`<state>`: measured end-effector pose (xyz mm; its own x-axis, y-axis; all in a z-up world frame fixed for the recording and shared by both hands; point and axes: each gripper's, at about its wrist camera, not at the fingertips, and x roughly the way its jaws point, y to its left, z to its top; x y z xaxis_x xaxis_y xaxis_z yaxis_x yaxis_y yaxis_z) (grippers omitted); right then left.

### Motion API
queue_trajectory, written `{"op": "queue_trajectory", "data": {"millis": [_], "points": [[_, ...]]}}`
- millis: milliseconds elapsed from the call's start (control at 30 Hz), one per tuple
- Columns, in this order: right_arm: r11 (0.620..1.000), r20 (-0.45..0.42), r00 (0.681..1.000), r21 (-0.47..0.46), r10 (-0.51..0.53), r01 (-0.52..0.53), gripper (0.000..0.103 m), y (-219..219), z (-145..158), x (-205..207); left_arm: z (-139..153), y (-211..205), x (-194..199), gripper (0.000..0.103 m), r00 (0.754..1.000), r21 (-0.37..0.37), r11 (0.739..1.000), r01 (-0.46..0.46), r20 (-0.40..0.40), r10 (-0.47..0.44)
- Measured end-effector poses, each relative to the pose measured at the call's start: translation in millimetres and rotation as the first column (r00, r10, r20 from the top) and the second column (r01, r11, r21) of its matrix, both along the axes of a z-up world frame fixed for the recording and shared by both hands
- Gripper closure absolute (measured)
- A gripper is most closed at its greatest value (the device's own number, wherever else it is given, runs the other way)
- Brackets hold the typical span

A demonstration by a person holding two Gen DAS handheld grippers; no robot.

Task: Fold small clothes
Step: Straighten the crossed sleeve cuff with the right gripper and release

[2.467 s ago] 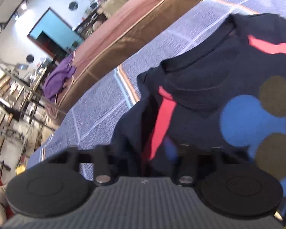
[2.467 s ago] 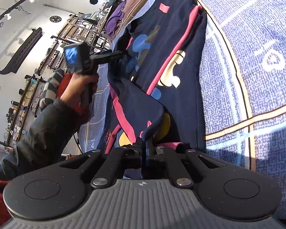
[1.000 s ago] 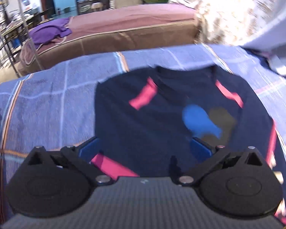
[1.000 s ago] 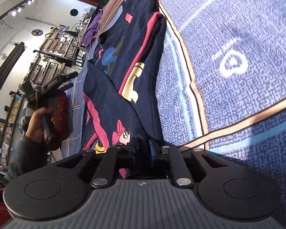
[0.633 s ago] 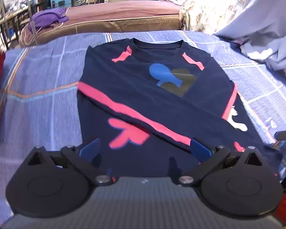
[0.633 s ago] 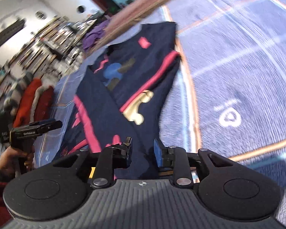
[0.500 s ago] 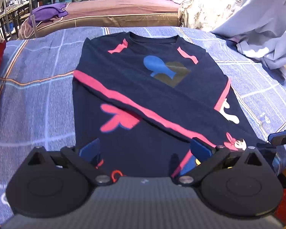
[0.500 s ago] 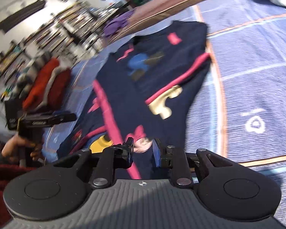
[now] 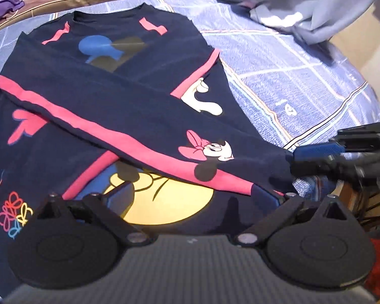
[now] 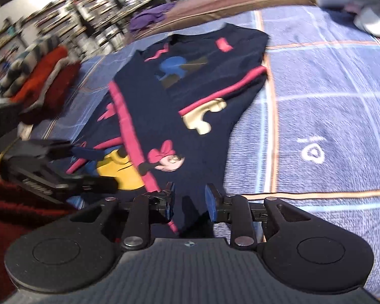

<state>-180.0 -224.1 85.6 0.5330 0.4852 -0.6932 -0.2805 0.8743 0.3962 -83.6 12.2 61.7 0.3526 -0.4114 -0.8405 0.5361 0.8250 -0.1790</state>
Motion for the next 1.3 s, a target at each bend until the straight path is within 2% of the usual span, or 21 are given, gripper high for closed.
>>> {"op": "queue_trajectory", "data": {"millis": [33, 100, 233, 300, 367, 433, 467, 500, 533, 567, 600, 700, 867, 900, 933, 1000, 1033, 1167, 1267, 1300], "points": [[0.998, 0.023, 0.998, -0.031, 0.056, -0.055, 0.047, 9.7, 1.2, -3.8, -0.4, -1.0, -1.3, 0.003, 1.000, 0.010, 1.000, -0.002, 0.004, 0.002], [0.984, 0.047, 0.988, -0.104, 0.150, -0.144, 0.044, 27.4, -1.9, -9.1, -1.0, 2.5, -1.6, 0.003, 1.000, 0.022, 1.000, -0.015, -0.003, 0.015], [0.937, 0.060, 0.967, -0.271, 0.246, -0.222, 0.044, 53.3, -17.4, -10.7, -3.4, 13.9, 4.8, 0.003, 0.996, 0.078, 0.993, -0.085, -0.027, 0.087], [0.919, 0.067, 0.962, -0.317, 0.266, -0.233, 0.045, 58.7, -23.5, -8.8, -1.9, 19.9, 6.5, 0.002, 0.995, 0.090, 0.991, -0.098, -0.025, 0.101], [0.907, 0.084, 0.959, -0.358, 0.269, -0.223, 0.052, 61.7, -25.1, -7.5, 0.6, 25.0, 7.6, 0.001, 0.993, 0.095, 0.989, -0.112, -0.017, 0.115], [0.903, 0.087, 0.957, -0.365, 0.275, -0.227, 0.060, 61.6, -26.1, -4.6, 1.0, 27.2, 7.8, 0.001, 0.992, 0.098, 0.988, -0.121, -0.019, 0.124], [0.901, 0.086, 0.958, -0.373, 0.273, -0.223, 0.067, 61.5, -26.8, -3.2, 1.1, 27.1, 7.3, 0.001, 0.992, 0.098, 0.988, -0.123, -0.019, 0.126], [0.897, 0.087, 0.959, -0.384, 0.269, -0.217, 0.081, 61.4, -26.7, -2.2, 1.1, 27.3, 7.2, 0.001, 0.992, 0.100, 0.987, -0.123, -0.020, 0.125], [0.901, 0.088, 0.960, -0.378, 0.266, -0.215, 0.085, 60.2, -25.2, -1.6, 0.9, 26.6, 7.0, 0.001, 0.992, 0.105, 0.987, -0.120, -0.019, 0.122], [0.912, 0.084, 0.962, -0.348, 0.260, -0.216, 0.088, 58.3, -22.7, -1.5, 1.0, 26.1, 6.5, 0.001, 0.993, 0.111, 0.987, -0.116, -0.017, 0.118], [0.926, 0.081, 0.964, -0.308, 0.253, -0.217, 0.097, 55.5, -19.8, -1.6, 1.0, 25.4, 6.1, 0.001, 0.993, 0.116, 0.987, -0.112, -0.013, 0.115], [0.947, 0.065, 0.961, -0.203, 0.267, -0.249, 0.098, 50.8, -10.9, -4.7, 0.8, 25.7, 6.5, 0.001, 0.994, 0.125, 0.986, -0.106, -0.008, 0.108], [0.920, 0.024, 0.939, -0.207, 0.344, -0.332, 0.098, 56.5, -7.4, -13.0, -0.5, 31.5, 7.0, 0.000, 0.993, 0.128, 0.985, -0.115, -0.014, 0.117], [0.916, 0.005, 0.934, -0.200, 0.357, -0.349, 0.098, 57.6, -10.5, -11.9, -1.0, 33.1, 7.0, 0.000, 0.993, 0.129, 0.985, -0.114, -0.017, 0.117], [0.916, -0.005, 0.936, -0.204, 0.353, -0.346, 0.092, 58.4, -14.7, -10.7, -1.7, 34.8, 7.1, 0.000, 0.993, 0.131, 0.985, -0.114, -0.021, 0.117], [0.924, -0.016, 0.945, -0.203, 0.328, -0.324, 0.066, 57.8, -17.7, -9.4, -2.1, 39.4, 7.2, 0.000, 0.992, 0.136, 0.984, -0.117, -0.026, 0.121], [0.927, -0.012, 0.944, -0.186, 0.329, -0.325, 0.059, 55.8, -15.7, -9.1, -1.0, 42.4, 7.0, 0.000, 0.992, 0.136, 0.984, -0.119, -0.025, 0.123], [0.955, 0.021, 0.957, -0.064, 0.291, -0.289, 0.055, 36.1, -1.3, 0.6, 13.3, 64.8, 11.3, 0.000, 0.991, 0.086, 0.988, -0.132, 0.030, 0.129], [0.974, 0.056, 0.972, -0.028, 0.227, -0.226, 0.054, 18.0, 10.4, 20.2, 32.8, 84.2, 30.0, 0.000, 0.978, 0.071, 0.987, -0.141, 0.163, 0.128], [0.981, 0.061, 0.979, -0.032, 0.195, -0.193, 0.048, 12.2, 12.2, 31.6, 39.2, 88.2, 40.0, 0.000, 0.970, 0.083, 0.988, -0.129, 0.217, 0.109]]}}
